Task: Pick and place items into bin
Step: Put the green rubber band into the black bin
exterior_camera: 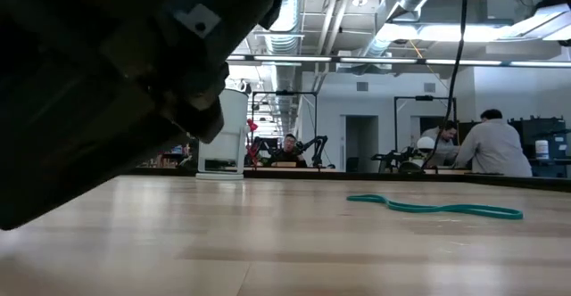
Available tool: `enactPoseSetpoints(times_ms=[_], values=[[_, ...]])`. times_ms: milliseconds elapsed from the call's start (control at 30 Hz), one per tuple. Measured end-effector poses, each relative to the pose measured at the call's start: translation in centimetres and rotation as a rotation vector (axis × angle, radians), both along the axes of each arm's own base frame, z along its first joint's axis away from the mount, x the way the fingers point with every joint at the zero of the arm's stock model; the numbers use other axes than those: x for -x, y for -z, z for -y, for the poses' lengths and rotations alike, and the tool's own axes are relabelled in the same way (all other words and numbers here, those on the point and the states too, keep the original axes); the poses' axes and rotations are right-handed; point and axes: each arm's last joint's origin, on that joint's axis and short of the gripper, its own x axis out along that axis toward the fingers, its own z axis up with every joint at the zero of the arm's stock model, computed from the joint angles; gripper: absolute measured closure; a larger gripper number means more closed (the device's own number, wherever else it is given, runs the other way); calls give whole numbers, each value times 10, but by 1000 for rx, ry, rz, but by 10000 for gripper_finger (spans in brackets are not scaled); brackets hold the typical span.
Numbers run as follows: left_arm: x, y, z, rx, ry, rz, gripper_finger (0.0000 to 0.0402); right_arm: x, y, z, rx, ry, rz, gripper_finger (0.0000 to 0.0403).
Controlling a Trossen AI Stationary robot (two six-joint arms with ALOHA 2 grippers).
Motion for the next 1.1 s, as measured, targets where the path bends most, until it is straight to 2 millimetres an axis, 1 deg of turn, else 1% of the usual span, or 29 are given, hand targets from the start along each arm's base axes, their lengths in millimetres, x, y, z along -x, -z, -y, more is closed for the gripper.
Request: enactPoseSetpoints(times_ms=[100, 200, 300, 467, 500, 633, 733, 800, 933, 1033, 1100], values=[[0, 0, 0, -2, 0, 2, 329, 1, 3, 0, 4, 1, -6, 274], [0, 0, 0, -3, -1, 3, 329, -1, 3, 1, -2, 2, 4, 290], [0, 0, 0, -4, -1, 3, 329, 1, 6, 1, 2, 2, -4, 319], [0, 0, 0, -4, 0, 3, 329, 3, 12, 2, 5, 3, -5, 386], [0, 0, 0, -5, 0, 4, 329, 4, 12, 1, 6, 1, -3, 394], [0, 0, -1, -15, -6, 18, 329, 2, 9, -1, 3, -20, 41, 398], [-1, 0, -1, -19, -11, 24, 329, -6, -8, -2, -7, -51, 101, 400], [0, 0, -1, -20, -11, 22, 329, -12, -25, -3, -22, -59, 159, 401], [7, -6, -6, -20, -31, -11, 329, -27, -58, 4, -64, -50, 295, 402], [17, -16, -13, -49, -97, -61, 329, -35, -73, 8, -90, -45, 386, 402], [24, -23, -16, -76, -140, -56, 329, -36, -80, 7, -109, -74, 405, 402]])
